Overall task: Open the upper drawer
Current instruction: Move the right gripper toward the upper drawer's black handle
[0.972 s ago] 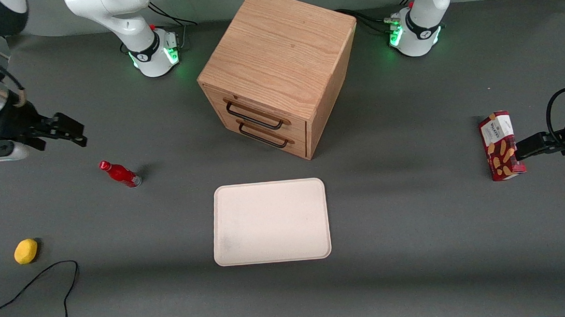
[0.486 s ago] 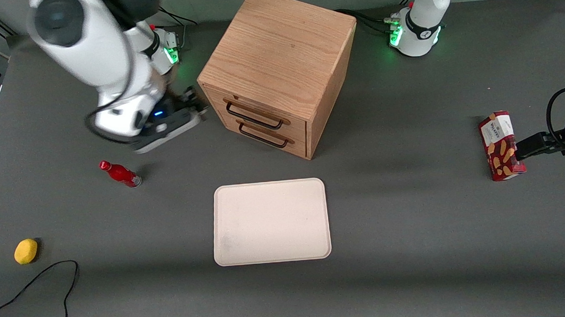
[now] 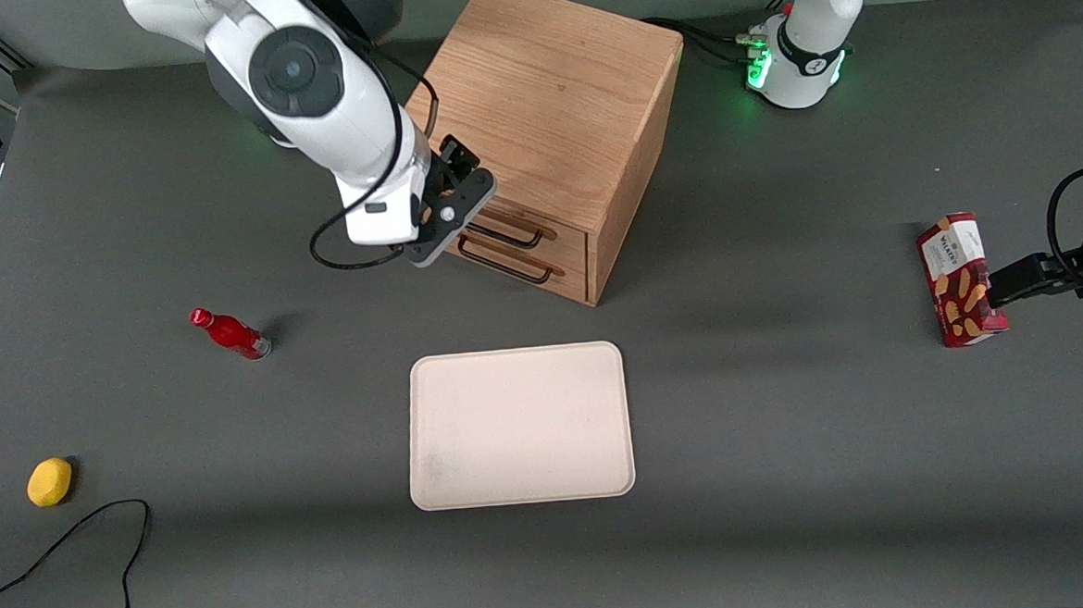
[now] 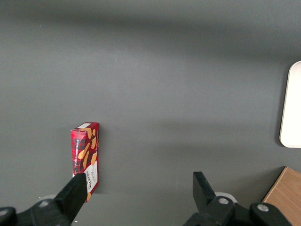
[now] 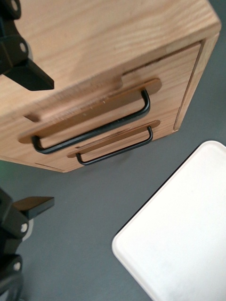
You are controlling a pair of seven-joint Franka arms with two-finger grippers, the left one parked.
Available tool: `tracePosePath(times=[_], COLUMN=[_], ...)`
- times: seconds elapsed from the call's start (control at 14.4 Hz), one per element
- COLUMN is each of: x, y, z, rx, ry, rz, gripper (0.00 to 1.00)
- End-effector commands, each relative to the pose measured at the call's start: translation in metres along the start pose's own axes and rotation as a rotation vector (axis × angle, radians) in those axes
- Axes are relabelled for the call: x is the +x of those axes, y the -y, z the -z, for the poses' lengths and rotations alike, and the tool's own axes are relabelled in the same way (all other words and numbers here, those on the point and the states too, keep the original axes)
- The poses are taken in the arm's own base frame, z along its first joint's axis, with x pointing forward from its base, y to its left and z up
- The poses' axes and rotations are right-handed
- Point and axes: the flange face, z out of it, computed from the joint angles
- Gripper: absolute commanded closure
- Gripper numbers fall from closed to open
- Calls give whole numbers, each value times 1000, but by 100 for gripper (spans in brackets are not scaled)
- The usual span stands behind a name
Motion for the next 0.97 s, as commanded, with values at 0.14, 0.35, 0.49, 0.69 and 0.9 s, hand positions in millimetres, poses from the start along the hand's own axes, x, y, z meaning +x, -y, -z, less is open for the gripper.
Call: tracePosePath(times=[0.14, 0.35, 0.49, 0.69, 0.9], x=[11, 14, 14, 16, 19], y=[-9, -6, -5, -2, -9], z=[-49, -68, -78, -88, -94], rx=[33, 32, 30, 26, 18], ry=[-9, -24, -36, -42, -47], rz=[91, 96, 96, 103, 113], gripper=[0, 0, 0, 0, 0])
